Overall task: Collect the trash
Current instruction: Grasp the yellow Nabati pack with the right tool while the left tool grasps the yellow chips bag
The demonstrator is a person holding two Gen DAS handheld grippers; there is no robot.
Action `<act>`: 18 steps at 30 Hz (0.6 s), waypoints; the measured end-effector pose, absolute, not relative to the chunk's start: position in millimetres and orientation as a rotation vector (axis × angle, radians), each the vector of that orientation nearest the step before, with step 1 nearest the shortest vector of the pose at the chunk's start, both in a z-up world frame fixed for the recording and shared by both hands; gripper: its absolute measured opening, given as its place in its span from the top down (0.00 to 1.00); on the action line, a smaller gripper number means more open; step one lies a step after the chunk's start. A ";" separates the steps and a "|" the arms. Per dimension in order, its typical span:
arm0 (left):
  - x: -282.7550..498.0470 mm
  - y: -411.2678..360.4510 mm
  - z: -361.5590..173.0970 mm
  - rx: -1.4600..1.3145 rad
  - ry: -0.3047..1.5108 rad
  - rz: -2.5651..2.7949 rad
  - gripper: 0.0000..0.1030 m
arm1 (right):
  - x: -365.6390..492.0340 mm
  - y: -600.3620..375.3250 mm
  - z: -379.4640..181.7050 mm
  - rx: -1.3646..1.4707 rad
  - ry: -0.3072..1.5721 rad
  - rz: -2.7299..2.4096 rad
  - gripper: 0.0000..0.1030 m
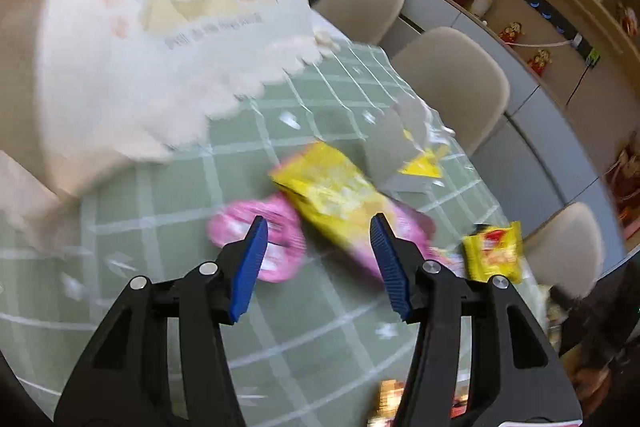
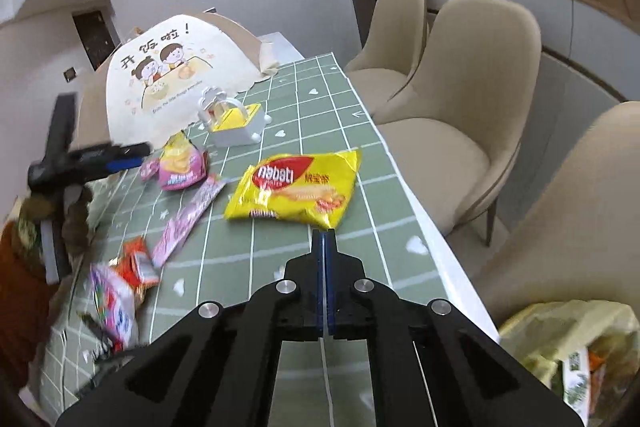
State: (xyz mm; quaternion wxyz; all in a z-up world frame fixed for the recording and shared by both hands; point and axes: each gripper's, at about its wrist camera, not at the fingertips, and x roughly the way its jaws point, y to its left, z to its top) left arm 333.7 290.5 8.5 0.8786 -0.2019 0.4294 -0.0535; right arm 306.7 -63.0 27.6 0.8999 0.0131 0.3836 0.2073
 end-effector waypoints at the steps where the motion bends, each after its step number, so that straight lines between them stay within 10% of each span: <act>1: 336.6 283.9 5.0 -0.435 0.919 -0.121 0.51 | 303.6 -64.6 29.2 0.009 0.773 0.425 0.97; 6: 353.3 251.1 -7.2 -0.389 0.967 -0.016 0.50 | 307.5 -61.6 36.6 -0.046 0.722 0.455 0.92; 9: 360.0 242.9 -7.4 -0.386 0.974 -0.020 0.64 | 322.7 -49.0 39.6 -0.062 0.737 0.523 0.63; 10: 360.8 240.7 -8.4 -0.380 0.991 -0.033 0.77 | 328.4 -45.5 40.6 -0.062 0.738 0.539 0.62; 18: 304.0 240.0 6.4 -0.305 1.032 -0.213 0.84 | 409.8 -15.5 31.5 0.015 0.810 0.642 0.62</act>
